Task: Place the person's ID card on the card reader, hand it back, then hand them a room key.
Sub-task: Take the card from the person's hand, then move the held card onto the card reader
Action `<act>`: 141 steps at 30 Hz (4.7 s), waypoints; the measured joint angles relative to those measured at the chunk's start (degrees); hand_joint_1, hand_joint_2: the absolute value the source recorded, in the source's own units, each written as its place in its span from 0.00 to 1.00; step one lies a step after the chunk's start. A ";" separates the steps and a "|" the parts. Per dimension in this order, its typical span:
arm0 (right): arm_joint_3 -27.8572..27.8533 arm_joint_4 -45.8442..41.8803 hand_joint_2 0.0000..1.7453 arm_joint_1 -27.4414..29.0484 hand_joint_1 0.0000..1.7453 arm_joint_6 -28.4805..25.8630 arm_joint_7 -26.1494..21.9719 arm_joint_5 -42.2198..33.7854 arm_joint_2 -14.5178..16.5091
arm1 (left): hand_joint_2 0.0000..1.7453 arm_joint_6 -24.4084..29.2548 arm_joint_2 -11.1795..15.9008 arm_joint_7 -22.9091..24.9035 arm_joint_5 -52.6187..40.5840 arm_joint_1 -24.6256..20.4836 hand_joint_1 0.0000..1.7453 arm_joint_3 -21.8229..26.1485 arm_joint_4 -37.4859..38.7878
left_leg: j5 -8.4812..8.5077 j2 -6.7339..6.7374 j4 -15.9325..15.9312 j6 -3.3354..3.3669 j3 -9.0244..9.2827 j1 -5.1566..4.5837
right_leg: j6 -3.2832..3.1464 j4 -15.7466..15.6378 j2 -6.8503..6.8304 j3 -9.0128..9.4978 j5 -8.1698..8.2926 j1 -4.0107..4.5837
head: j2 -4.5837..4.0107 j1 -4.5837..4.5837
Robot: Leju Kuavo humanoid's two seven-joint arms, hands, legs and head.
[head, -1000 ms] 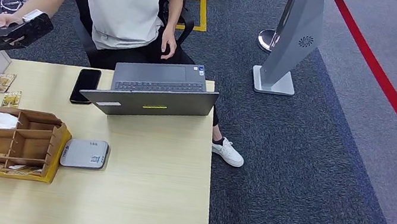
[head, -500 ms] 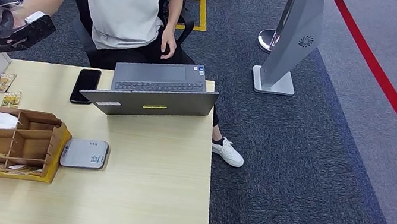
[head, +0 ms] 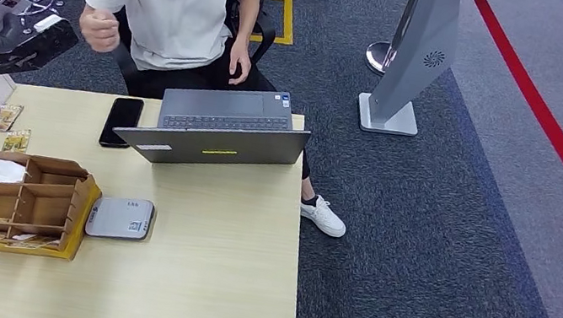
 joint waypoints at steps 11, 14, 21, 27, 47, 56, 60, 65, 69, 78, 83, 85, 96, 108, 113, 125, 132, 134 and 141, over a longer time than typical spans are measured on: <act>0.01 0.00 0.00 0.00 0.00 0.00 0.00 0.02 0.00 | 1.00 0.64 -0.02 -0.38 0.22 0.13 1.00 -0.02 0.04 | 0.00 0.00 0.00 0.00 0.00 0.00 | 0.00 0.00 0.00 0.00 0.00 0.00 | 0.00 0.01; 0.00 0.00 0.00 0.01 0.00 -0.07 -0.01 -0.01 0.00 | 1.00 2.59 -0.19 -1.56 0.82 1.06 1.00 -0.46 -0.16 | 0.00 0.00 0.00 0.00 0.01 0.00 | 0.00 0.00 0.00 0.00 0.00 0.00 | 0.00 0.01; -0.61 0.00 0.00 0.85 0.00 -1.56 -1.07 -2.17 -0.04 | 1.00 5.30 -1.38 -3.95 5.51 15.37 1.00 -5.89 -17.92 | -0.05 0.06 0.00 0.02 0.00 -0.04 | 0.00 -0.02 0.07 0.01 -0.02 -0.02 | 0.00 0.10; -2.61 0.00 0.00 2.06 0.00 -2.66 -1.73 -4.15 -0.31 | 1.00 7.76 -0.40 -3.84 6.25 32.44 1.00 -12.78 -39.64 | -0.17 0.13 -0.01 0.00 -0.04 -0.03 | 0.06 -0.07 0.10 -0.06 -0.10 -0.02 | 0.00 0.05; -4.64 0.00 0.00 2.38 0.00 -3.04 -1.79 -4.35 -0.80 | 1.00 8.59 2.70 -3.77 5.68 42.68 1.00 -17.79 -55.81 | -0.14 0.10 -0.01 0.01 -0.04 -0.02 | 0.07 -0.07 0.06 -0.03 -0.09 -0.02 | 0.00 0.02; -4.79 0.00 0.00 2.38 0.00 -3.10 -1.79 -4.55 -0.87 | 1.00 8.66 2.86 -3.78 5.75 42.98 1.00 -18.00 -56.14 | -0.13 0.10 -0.01 0.01 -0.04 -0.02 | 0.07 -0.07 0.06 -0.03 -0.09 -0.02 | 0.00 0.01; -5.06 0.00 0.00 2.39 0.00 -3.22 -1.80 -5.21 -0.89 | 1.00 9.03 2.89 -4.14 5.53 44.42 1.00 -18.16 -57.14 | -0.14 0.10 -0.01 0.01 -0.04 -0.02 | 0.07 -0.07 0.06 -0.03 -0.09 -0.02 | 0.00 0.02; -5.87 0.00 0.00 2.39 0.00 -4.16 -1.57 -5.59 -0.90 | 1.00 8.71 3.38 -4.51 4.82 47.60 1.00 -19.00 -59.03 | -0.15 0.10 -0.01 0.01 -0.04 -0.02 | 0.08 -0.07 0.06 -0.05 -0.11 -0.02 | 0.00 0.01; -6.14 0.00 0.00 2.37 0.00 -3.97 -1.28 -4.96 -0.90 | 1.00 -2.56 3.60 1.54 4.88 48.75 1.00 -19.50 -57.19 | -0.14 0.09 -0.01 0.01 -0.03 -0.02 | 0.08 -0.08 0.03 -0.06 -0.12 -0.02 | 0.00 0.02; -6.14 -0.01 0.00 2.38 0.00 -3.90 -1.25 -4.09 -0.98 | 1.00 -7.89 2.05 2.59 5.61 46.87 1.00 -20.19 -40.30 | -0.06 0.11 -0.01 0.01 -0.04 -0.01 | 0.07 -0.08 0.09 -0.07 -0.05 -0.01 | 0.00 0.00; -6.14 -0.02 0.00 2.37 0.00 -3.91 -1.25 -4.09 -1.01 | 1.00 -8.68 1.99 3.10 5.76 46.62 1.00 -20.50 -37.53 | -0.09 0.11 -0.01 0.01 -0.04 -0.01 | 0.06 -0.08 0.07 -0.08 -0.07 -0.01 | 0.00 -0.01; -6.14 -0.02 0.00 2.38 0.00 -3.91 -1.25 -4.09 -1.01 | 1.00 -8.73 1.96 3.13 5.76 46.58 1.00 -20.54 -36.96 | -0.09 0.11 -0.01 0.00 -0.04 -0.01 | 0.06 -0.08 0.08 -0.08 -0.07 -0.01 | 0.00 -0.01; -6.14 -0.01 0.00 2.38 0.00 -3.91 -1.25 -4.09 -1.02 | 1.00 -8.74 1.95 3.18 5.76 46.46 1.00 -20.86 -35.62 | -0.09 0.11 -0.01 0.00 -0.04 -0.01 | 0.06 -0.08 0.07 -0.07 -0.07 -0.01 | 0.00 -0.01; -6.14 0.00 0.00 2.37 0.00 -3.91 -1.25 -3.96 -1.03 | 1.00 -9.33 1.95 3.74 5.91 46.23 1.00 -20.88 -34.59 | -0.09 0.11 -0.01 0.00 -0.04 -0.01 | 0.06 -0.08 0.07 -0.07 -0.07 -0.01 | 0.00 -0.01; -6.14 0.00 0.00 2.36 0.00 -3.87 -1.25 -3.60 -1.03 | 1.00 -10.16 1.79 4.15 6.21 45.83 1.00 -20.89 -32.84 | -0.09 0.11 -0.01 0.00 -0.04 -0.01 | 0.06 -0.08 0.07 -0.07 -0.07 -0.01 | 0.00 -0.01; -6.11 0.00 0.00 2.34 0.00 -3.87 -1.25 -2.99 -1.03 | 1.00 -14.85 1.95 2.49 9.53 41.71 1.00 -20.93 -25.91 | -0.06 0.06 -0.02 0.01 0.04 0.00 | 0.06 -0.07 0.01 0.06 -0.06 -0.01 | 0.00 -0.01; -6.13 0.00 0.00 2.35 0.00 -3.89 -1.25 -3.04 -1.03 | 1.00 -11.74 2.43 2.10 10.73 41.37 1.00 -21.40 -25.80 | -0.05 0.08 -0.02 0.01 0.10 0.00 | 0.06 -0.07 0.04 0.09 -0.05 -0.01 | 0.00 -0.01; -6.18 0.00 0.00 2.38 0.00 -3.90 -1.25 -3.06 -1.03 | 1.00 -6.67 2.17 1.67 9.79 42.42 1.00 -21.40 -27.50 | -0.05 0.08 -0.02 0.01 0.07 0.00 | 0.06 -0.07 0.05 0.06 -0.05 -0.01 | 0.00 -0.01; -6.26 0.00 0.00 2.38 0.00 -3.93 -1.25 -3.04 -1.03 | 1.00 2.64 1.11 1.34 5.35 45.50 1.00 -21.40 -38.86 | -0.08 0.06 -0.01 0.03 -0.03 -0.02 | 0.06 -0.08 0.02 0.02 -0.07 -0.01 | 0.00 0.00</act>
